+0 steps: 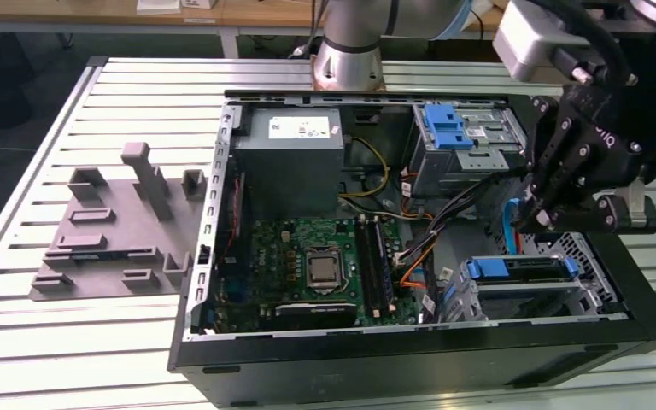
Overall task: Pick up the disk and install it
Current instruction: 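Insert the disk into the insertion slot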
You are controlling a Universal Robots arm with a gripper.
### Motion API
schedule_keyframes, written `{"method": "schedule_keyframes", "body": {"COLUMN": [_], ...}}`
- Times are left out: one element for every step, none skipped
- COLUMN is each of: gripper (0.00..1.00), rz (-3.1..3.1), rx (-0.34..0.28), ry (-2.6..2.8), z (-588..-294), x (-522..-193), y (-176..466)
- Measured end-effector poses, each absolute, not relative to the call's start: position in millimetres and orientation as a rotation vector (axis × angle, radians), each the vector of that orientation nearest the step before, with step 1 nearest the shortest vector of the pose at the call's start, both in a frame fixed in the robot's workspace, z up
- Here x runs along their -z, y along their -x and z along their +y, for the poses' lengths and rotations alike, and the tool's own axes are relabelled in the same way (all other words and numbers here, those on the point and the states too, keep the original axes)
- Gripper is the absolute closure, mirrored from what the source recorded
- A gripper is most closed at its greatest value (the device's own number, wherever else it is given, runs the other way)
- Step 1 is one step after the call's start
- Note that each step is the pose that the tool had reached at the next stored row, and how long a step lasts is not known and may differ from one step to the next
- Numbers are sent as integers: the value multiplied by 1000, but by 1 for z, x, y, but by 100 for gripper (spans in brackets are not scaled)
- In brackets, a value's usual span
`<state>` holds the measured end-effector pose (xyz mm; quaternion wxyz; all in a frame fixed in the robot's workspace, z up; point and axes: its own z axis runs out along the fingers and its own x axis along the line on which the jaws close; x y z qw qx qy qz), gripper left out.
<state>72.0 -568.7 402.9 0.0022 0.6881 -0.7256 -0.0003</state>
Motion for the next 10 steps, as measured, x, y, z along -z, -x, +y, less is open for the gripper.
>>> {"method": "schedule_keyframes", "body": {"gripper": [89, 89, 89, 89, 89, 89, 89, 89, 89, 89], "rz": [-2276, -2276, -2276, -2276, -2276, -2276, -2276, -2276, -2276, -2276], "rx": [1, 1, 1, 1, 1, 1, 1, 1, 1, 1], "ry": [-2159, -2159, -2159, -2159, -2159, -2159, -2159, -2159, -2159, -2159], "z": [-569, -569, -569, -569, -569, -569, -569, -569, -569, -569], "x": [-401, -399, -397, -396, -394, -392, -390, -388, -387, -386], "y": [-72, -72, -72, -72, -72, -72, -72, -72, -72, -72]}}
